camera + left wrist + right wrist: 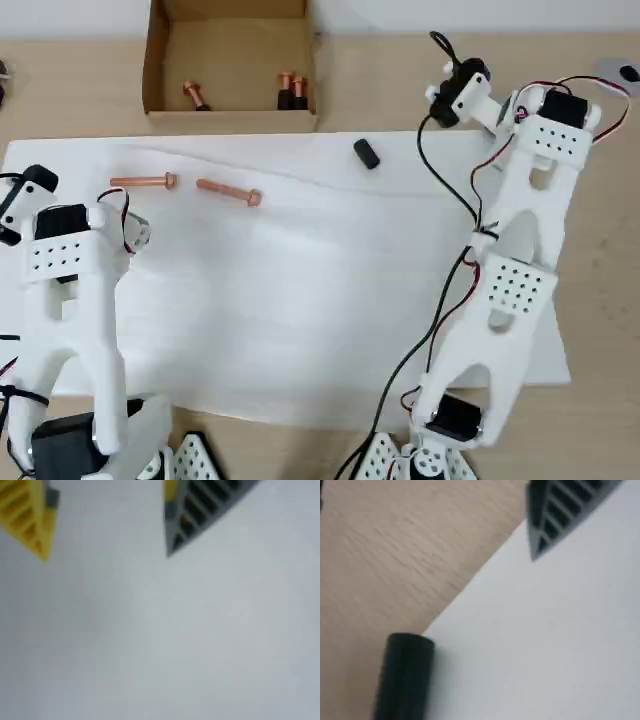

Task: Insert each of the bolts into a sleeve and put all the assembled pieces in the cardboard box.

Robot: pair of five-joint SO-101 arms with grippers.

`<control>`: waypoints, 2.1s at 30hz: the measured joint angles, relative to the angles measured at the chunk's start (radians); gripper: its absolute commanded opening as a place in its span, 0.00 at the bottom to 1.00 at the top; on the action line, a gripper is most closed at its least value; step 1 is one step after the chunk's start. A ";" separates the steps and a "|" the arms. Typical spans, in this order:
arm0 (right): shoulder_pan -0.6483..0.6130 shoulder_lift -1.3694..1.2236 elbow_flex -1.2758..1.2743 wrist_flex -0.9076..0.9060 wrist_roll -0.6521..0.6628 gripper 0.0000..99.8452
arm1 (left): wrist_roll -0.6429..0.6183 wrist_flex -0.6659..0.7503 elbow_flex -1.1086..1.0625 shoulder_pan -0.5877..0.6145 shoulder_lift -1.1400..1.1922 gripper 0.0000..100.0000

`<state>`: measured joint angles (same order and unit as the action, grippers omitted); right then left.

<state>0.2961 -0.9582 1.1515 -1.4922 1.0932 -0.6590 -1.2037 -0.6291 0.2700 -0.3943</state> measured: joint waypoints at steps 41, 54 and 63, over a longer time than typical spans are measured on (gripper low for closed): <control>-0.032 -0.132 0.000 0.144 -0.109 0.33 | 0.003 -0.038 0.003 0.000 0.000 0.17; -0.034 -0.189 0.015 0.184 -0.109 0.33 | 0.021 -0.041 0.003 0.000 0.000 0.17; -0.034 -0.195 0.028 0.209 -0.109 0.28 | 0.025 -0.072 0.003 0.000 0.000 0.17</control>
<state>0.2624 -1.1531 1.1792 -1.2835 0.9843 -0.6345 -1.2758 -0.6260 0.2700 -0.3943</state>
